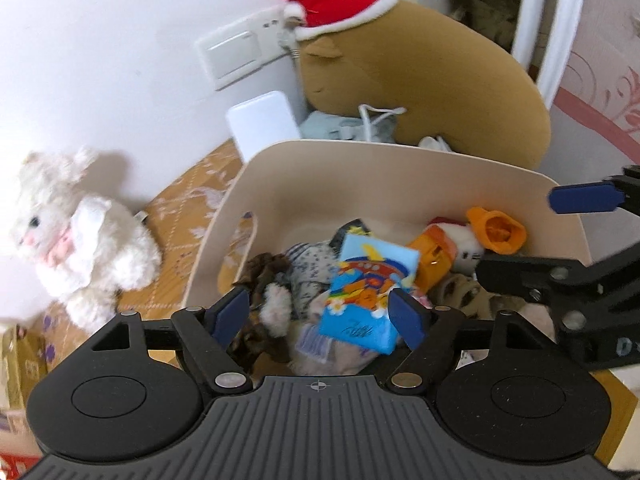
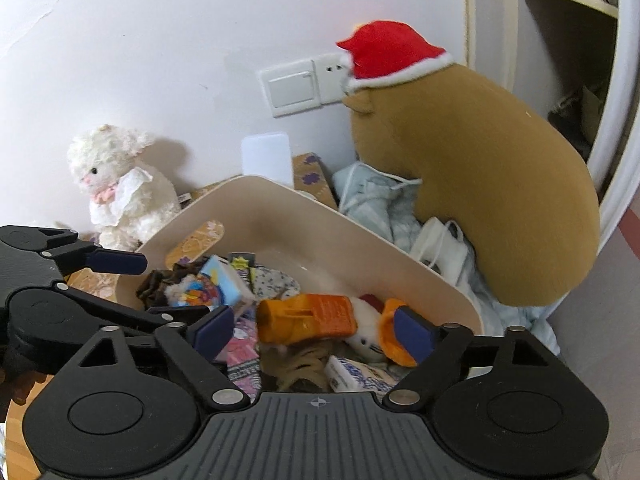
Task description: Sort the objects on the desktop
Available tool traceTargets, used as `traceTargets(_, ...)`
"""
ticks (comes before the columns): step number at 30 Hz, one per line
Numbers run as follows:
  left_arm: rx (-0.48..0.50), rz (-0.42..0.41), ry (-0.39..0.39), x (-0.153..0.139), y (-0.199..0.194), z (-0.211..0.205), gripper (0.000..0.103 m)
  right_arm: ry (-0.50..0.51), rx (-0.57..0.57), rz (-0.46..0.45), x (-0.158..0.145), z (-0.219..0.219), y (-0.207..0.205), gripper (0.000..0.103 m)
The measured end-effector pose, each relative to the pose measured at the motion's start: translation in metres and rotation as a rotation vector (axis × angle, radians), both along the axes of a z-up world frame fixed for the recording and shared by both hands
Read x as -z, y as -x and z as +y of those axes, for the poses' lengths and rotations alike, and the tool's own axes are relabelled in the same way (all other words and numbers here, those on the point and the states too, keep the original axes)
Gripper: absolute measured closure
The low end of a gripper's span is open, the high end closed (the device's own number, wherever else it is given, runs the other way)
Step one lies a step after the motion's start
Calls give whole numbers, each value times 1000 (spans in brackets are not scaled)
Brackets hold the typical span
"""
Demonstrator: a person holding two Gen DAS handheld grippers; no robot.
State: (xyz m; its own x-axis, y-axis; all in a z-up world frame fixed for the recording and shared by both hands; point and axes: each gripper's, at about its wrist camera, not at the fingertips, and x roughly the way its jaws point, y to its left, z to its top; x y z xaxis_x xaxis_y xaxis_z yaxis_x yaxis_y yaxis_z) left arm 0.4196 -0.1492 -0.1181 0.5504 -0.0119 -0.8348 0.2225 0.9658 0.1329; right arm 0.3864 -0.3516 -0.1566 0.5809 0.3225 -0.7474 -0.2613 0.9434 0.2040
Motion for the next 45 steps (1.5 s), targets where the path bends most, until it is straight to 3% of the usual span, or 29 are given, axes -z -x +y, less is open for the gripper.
traceTargets(3, -44, -8, 21, -7, 10, 9, 24, 2, -7, -4, -5, 5, 5, 0)
traceTargets(9, -173, -31, 60, -26, 40, 27, 24, -5, -9, 42, -18, 14, 19, 0)
traceTargets(25, -364, -78, 42, -74, 157, 59, 24, 55, -194, -69, -65, 51, 100, 0)
traceTargets(40, -497, -113, 23, -109, 273, 74, 24, 148, -255, -94, -99, 50, 186, 0)
traceTargets(45, -525, -131, 76, -128, 308, 71, 24, 146, -277, -125, -120, 48, 213, 0)
